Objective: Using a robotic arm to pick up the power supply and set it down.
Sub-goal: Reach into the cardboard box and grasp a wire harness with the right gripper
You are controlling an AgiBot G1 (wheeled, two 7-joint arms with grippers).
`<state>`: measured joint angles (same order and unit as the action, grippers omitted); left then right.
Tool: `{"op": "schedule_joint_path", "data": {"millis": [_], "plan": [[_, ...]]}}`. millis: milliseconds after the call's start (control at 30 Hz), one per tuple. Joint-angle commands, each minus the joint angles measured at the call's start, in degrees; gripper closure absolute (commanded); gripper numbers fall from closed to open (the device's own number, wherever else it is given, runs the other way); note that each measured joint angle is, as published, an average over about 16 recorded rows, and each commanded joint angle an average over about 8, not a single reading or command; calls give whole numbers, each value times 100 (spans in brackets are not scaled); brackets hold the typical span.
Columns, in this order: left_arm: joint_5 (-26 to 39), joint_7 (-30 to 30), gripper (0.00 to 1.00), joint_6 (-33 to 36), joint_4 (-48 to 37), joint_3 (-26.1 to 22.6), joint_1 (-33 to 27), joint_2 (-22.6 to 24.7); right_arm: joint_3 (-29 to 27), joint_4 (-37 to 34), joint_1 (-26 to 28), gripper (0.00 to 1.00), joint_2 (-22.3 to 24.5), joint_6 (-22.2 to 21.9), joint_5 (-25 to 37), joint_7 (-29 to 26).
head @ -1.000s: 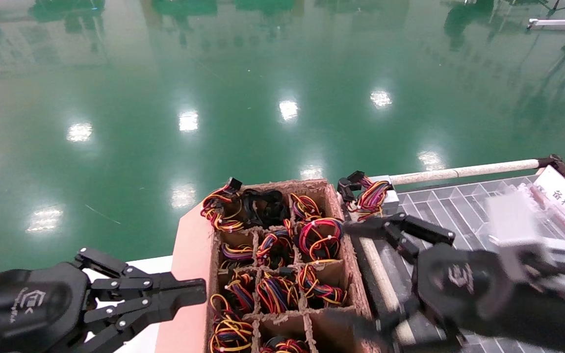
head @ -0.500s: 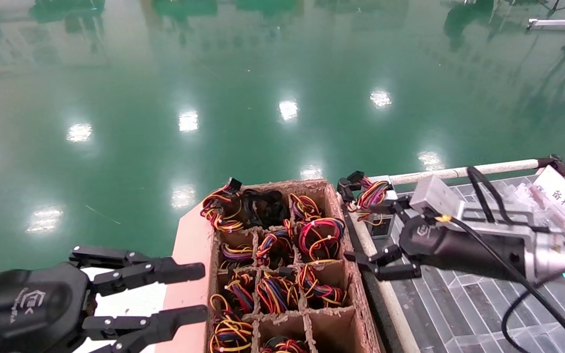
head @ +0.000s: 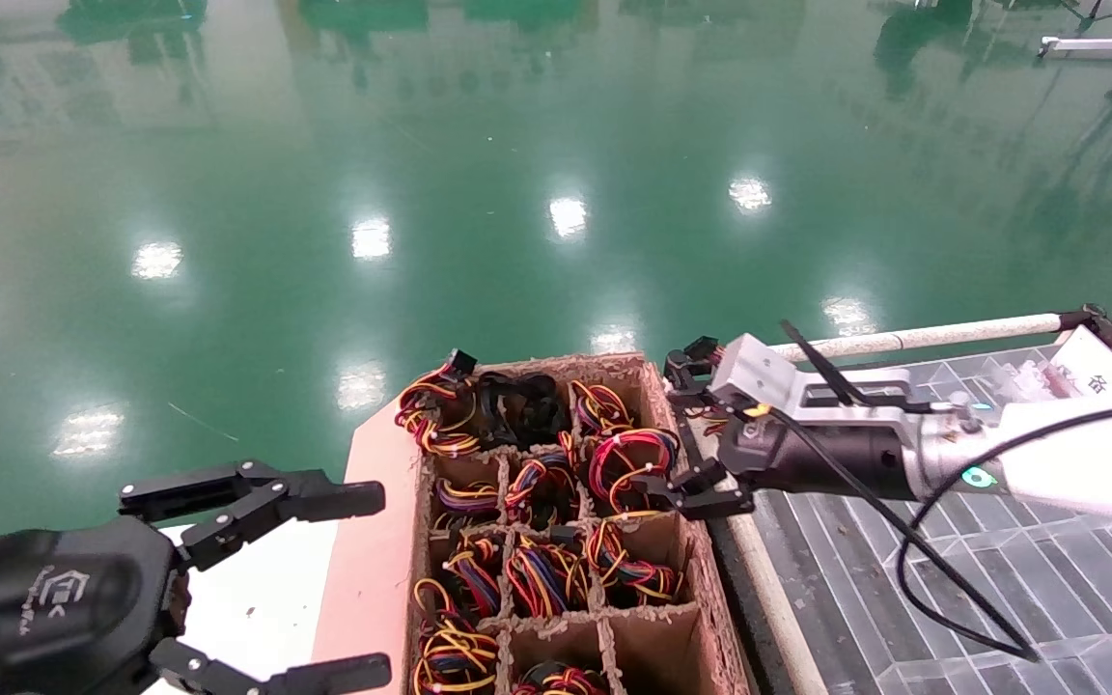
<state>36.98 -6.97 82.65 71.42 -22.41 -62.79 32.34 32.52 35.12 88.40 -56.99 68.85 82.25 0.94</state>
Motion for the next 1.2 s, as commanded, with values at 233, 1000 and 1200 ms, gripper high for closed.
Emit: {"op": "schedule_joint_path", "data": {"millis": [233,1000,1200], "plan": [[0,0,0,0,0,0,0,0,138,-744,344,100,-382,-32,218,384],[0,0,0,0,0,0,0,0,264,-1479,693,100,-605,64,409,820],[0,0,0,0,0,0,0,0,226,-1412,746,100,-538,163,347,798]]}}
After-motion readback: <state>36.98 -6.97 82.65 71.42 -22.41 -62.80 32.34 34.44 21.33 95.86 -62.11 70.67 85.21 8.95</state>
